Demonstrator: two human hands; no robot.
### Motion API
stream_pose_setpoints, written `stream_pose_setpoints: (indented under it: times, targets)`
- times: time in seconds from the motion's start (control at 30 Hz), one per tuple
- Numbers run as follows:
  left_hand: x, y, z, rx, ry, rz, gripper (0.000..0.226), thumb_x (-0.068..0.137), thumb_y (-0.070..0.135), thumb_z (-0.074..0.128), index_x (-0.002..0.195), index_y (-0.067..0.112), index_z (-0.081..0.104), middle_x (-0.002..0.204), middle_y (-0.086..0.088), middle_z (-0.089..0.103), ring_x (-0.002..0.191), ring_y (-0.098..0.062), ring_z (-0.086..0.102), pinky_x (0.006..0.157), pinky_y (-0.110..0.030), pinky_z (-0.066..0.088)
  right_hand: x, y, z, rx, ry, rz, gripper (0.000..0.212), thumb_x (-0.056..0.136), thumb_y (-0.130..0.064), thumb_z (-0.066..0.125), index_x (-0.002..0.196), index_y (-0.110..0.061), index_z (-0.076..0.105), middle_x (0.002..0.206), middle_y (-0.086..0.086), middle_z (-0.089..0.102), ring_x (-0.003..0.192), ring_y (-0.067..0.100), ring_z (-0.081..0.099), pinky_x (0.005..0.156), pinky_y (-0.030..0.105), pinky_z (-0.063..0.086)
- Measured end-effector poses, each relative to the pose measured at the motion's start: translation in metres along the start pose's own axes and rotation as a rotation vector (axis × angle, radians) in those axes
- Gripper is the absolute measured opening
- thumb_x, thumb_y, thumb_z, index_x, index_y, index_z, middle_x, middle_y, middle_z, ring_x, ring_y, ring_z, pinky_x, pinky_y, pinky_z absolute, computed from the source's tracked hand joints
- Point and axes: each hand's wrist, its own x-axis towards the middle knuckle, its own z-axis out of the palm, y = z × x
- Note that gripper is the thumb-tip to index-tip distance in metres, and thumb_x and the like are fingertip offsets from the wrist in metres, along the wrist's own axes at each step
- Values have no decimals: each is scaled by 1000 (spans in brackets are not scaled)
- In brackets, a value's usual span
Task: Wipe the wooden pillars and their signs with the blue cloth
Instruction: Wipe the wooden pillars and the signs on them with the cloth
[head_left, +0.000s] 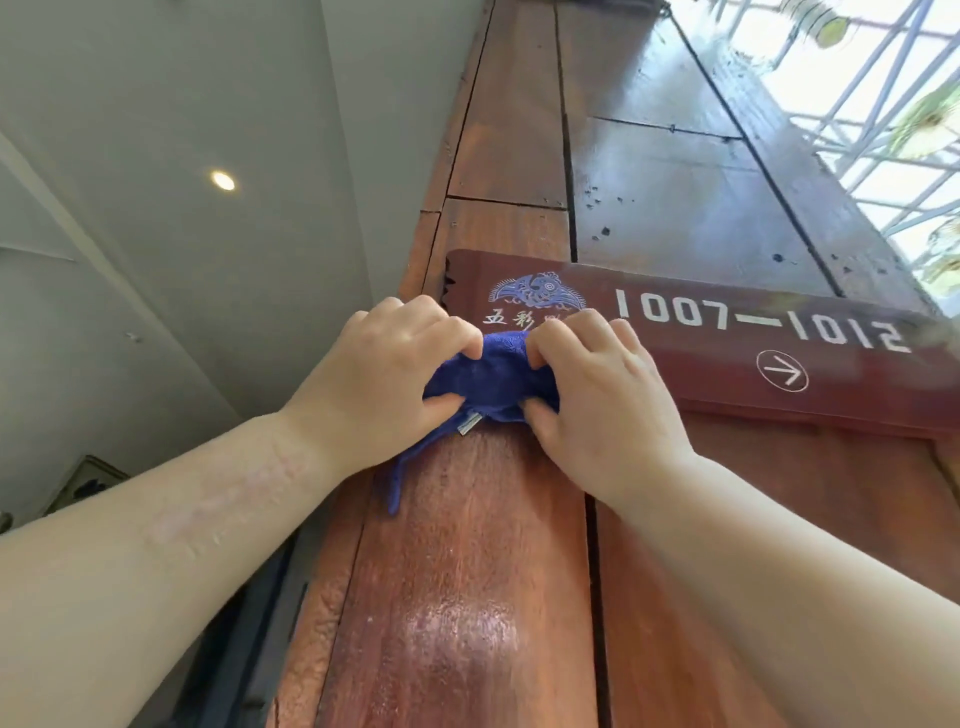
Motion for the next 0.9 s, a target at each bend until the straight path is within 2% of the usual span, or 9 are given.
stream_pose_setpoints:
  times: [0.1,0.23,0.4,0.57,0.73,0.83,0.9]
  targets:
    - [15,22,10,77,-1,125,31,66,23,67,97,23,62,90,-1,59,75,-25,50,66,-38,38,-15,30,-8,5,12,13,34,63,-17,70,92,-17,52,95,4,54,84,32,46,72,42,44]
    - [48,72,38,106,-27,211,33,66,23,72,97,24,62,87,-1,58,76,-28,50,68,-40,37,-42,82,-27,-3,49,78,35,61,-14,72,90,-15,53,93,6,54,81,33,46,72,44,44]
    - [70,119,67,84,-14,221,36,64,19,72,99,22,62,92,-1,60,79,-29,51,69,-41,35,-65,133,-45,20,66,117,35,61,-13,73,91,-14,53,97,5,54,85,32,47,76,46,44]
    - [88,157,88,85,-19,241,35,66,19,69,99,22,61,91,0,58,81,-26,50,73,-35,26,-82,177,-59,39,65,131,35,63,-12,74,92,-14,54,97,5,55,86,32,46,78,46,43]
    - [114,212,117,75,-61,265,35,67,19,70,101,23,61,91,0,58,80,-24,47,73,-35,27,-112,233,-78,29,75,174,34,64,-13,71,93,-16,52,98,5,54,86,33,46,77,46,43]
    - [131,249,137,52,-87,268,35,71,23,69,104,26,60,95,2,58,86,-25,49,76,-37,31,-132,271,-93,14,69,209,36,65,-14,71,94,-19,50,98,0,51,89,28,44,78,40,40]
    - [139,268,149,41,-97,262,35,72,25,68,106,26,59,97,2,57,87,-24,48,76,-37,32,-140,291,-100,18,65,231,36,67,-14,70,96,-20,50,97,-6,44,91,25,42,75,30,30]
